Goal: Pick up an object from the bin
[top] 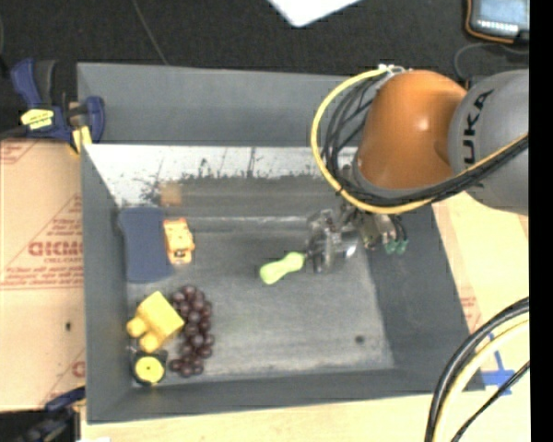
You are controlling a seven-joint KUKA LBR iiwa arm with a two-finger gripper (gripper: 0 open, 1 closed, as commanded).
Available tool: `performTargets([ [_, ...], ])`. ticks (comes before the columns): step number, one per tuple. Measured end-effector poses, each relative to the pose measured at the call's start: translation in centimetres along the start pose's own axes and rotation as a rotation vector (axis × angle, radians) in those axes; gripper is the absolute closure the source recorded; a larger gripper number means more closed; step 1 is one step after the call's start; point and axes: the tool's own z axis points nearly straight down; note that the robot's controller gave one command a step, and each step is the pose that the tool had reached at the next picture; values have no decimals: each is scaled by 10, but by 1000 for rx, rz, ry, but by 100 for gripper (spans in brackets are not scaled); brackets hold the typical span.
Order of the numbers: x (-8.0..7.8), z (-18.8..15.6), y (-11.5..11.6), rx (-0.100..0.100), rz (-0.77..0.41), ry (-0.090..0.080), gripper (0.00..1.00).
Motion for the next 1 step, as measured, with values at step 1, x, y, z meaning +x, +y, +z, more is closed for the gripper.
performTargets([
  [1, 11, -135, 5, 1, 84, -5, 100],
])
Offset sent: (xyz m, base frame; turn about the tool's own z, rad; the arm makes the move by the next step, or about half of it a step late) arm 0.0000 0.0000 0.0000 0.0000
